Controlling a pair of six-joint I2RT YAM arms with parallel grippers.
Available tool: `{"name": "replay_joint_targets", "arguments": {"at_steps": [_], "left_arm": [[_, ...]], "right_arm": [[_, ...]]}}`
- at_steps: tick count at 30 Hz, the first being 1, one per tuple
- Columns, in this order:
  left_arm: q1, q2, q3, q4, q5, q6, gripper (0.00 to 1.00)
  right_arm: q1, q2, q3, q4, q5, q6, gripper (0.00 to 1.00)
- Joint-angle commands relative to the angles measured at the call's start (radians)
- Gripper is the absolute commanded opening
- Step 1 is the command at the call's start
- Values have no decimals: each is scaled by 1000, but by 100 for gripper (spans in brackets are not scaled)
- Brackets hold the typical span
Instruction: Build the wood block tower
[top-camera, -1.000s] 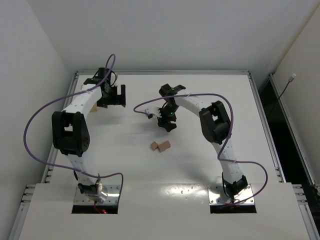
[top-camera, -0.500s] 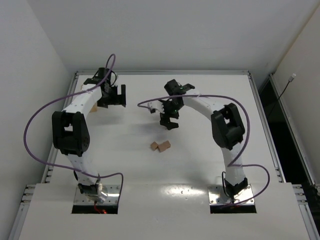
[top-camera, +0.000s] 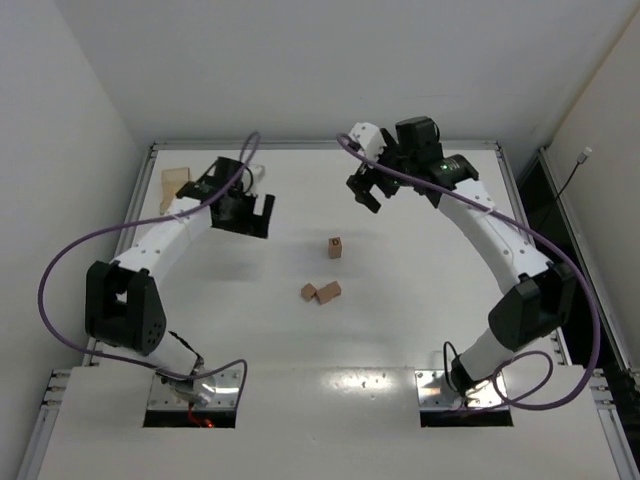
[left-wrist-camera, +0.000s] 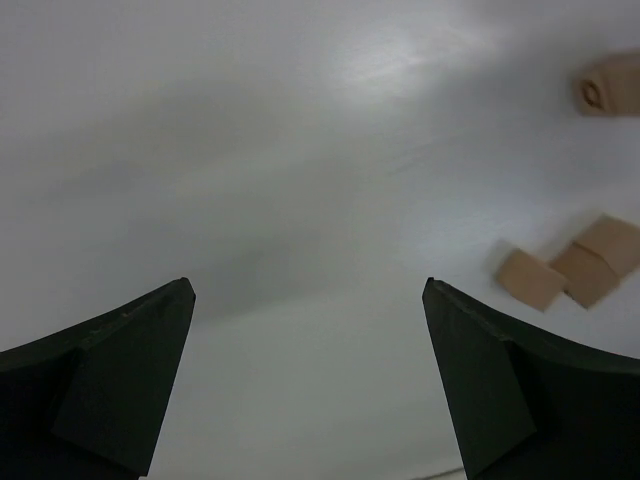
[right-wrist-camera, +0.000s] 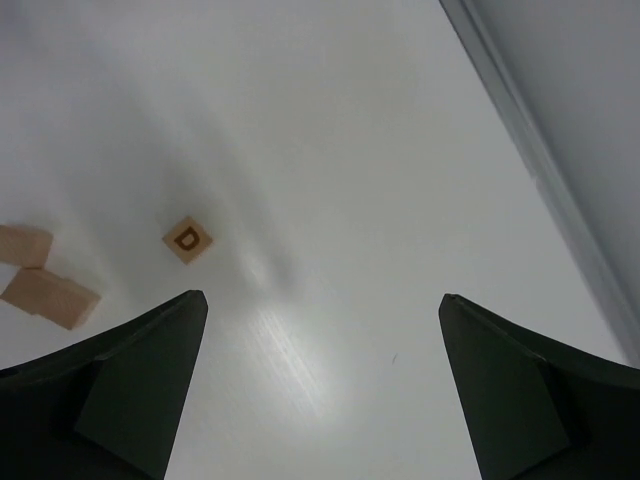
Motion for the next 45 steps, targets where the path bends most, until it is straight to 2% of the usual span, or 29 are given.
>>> {"name": "replay_joint_targets", "arguments": {"at_steps": [1, 6, 12, 17, 20, 33, 45], "left_arm": [[-172, -107, -68, 1, 39, 111, 97], [-396, -172, -149, -31, -22, 156, 89], [-495, -130, -188, -49, -50, 168, 68], [-584, -72, -188, -16, -82, 150, 67], [-611, -28, -188, 6, -96, 141, 67], [-611, 124, -140, 66, -30, 123, 68], [-611, 193, -94, 103, 1, 122, 67]], "right_arm": [[-55, -14, -71, -27, 133, 245, 100], [-153, -80, -192, -38, 204, 365, 100], [-218, -129, -284, -18, 182, 417, 100], [-270, -129, -307, -9, 141, 437, 100], [-281, -129, -307, -9, 141, 437, 100], [-341, -129, -296, -18, 109, 437, 100], [-368, -109, -296, -27, 87, 437, 100]]}}
